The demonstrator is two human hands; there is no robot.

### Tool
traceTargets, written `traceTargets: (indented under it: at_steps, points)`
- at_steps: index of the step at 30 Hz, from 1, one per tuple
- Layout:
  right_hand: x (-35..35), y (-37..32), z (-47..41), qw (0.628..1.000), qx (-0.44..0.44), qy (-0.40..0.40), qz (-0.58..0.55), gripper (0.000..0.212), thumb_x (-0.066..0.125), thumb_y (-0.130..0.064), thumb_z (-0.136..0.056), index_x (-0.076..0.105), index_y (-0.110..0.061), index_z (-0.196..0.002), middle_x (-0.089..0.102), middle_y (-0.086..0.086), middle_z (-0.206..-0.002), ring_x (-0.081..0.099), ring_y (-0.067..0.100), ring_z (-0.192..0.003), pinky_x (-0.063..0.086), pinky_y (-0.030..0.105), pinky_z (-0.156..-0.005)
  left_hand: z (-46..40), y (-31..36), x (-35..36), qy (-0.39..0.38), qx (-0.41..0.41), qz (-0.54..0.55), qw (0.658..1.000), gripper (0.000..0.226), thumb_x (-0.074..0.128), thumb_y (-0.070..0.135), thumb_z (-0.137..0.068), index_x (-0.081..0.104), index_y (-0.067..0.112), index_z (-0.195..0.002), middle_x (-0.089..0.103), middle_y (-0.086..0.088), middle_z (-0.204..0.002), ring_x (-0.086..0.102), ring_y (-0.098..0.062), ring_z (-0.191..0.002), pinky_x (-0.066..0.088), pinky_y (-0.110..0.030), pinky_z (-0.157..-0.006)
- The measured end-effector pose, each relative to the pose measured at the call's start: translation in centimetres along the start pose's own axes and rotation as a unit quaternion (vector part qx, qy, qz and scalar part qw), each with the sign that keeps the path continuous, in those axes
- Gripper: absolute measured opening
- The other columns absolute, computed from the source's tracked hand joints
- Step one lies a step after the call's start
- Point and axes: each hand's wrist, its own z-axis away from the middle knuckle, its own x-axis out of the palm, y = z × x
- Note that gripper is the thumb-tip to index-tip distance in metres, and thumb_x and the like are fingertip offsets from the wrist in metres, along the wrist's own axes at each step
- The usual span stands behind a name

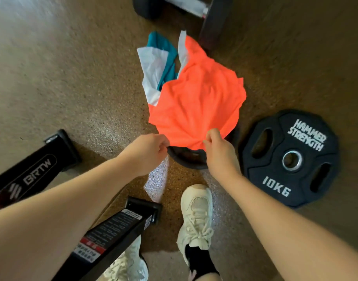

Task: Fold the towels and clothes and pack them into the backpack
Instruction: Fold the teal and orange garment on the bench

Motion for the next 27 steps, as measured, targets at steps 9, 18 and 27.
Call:
traceTargets:
  at_steps: [9,18,27]
  points:
    - [-21.7,-15.7,4.7,0.971,-0.078,-0.014,-0.226,0.009,0.046,-0.008,-0.095,0.042,-0.014,-0.091,0.049,-0.008,-0.076,0.045,0.009,-0.073,0.031,0.023,-0.066,15.1,9.1,-12.8,0.133,0.092,0.14,0.977,0.064,0.067,0.037,-0.077,0.043,0.023,-0.135,0.048,-0.004,-0.129,0.047,-0.024,-0.119,0.039,-0.038,-0.1]
    - [-39.4,-28.7,14.8,0.925,-0.153,-0.16,-0.31,0.018,0.049,-0.01,-0.095,0.051,-0.023,-0.083,0.051,-0.008,-0.078,0.048,-0.004,-0.07,0.038,0.014,-0.069,30.8,16.0,-21.2,0.198,0.065,0.211,0.955,0.033,0.068,0.027,-0.081,0.06,0.014,-0.111,0.055,0.007,-0.1,0.05,-0.01,-0.095,0.032,-0.015,-0.075]
    - [-44.1,-33.0,16.8,0.983,-0.133,-0.011,-0.123,0.008,0.048,-0.017,-0.095,0.055,-0.014,-0.097,0.058,0.003,-0.094,0.055,0.021,-0.09,0.04,0.03,-0.073,44.2,17.9,-26.9,0.366,-0.021,0.233,0.901,0.011,0.065,0.019,-0.086,0.065,0.009,-0.089,0.057,0.002,-0.069,0.047,-0.011,-0.063,0.033,-0.013,-0.056]
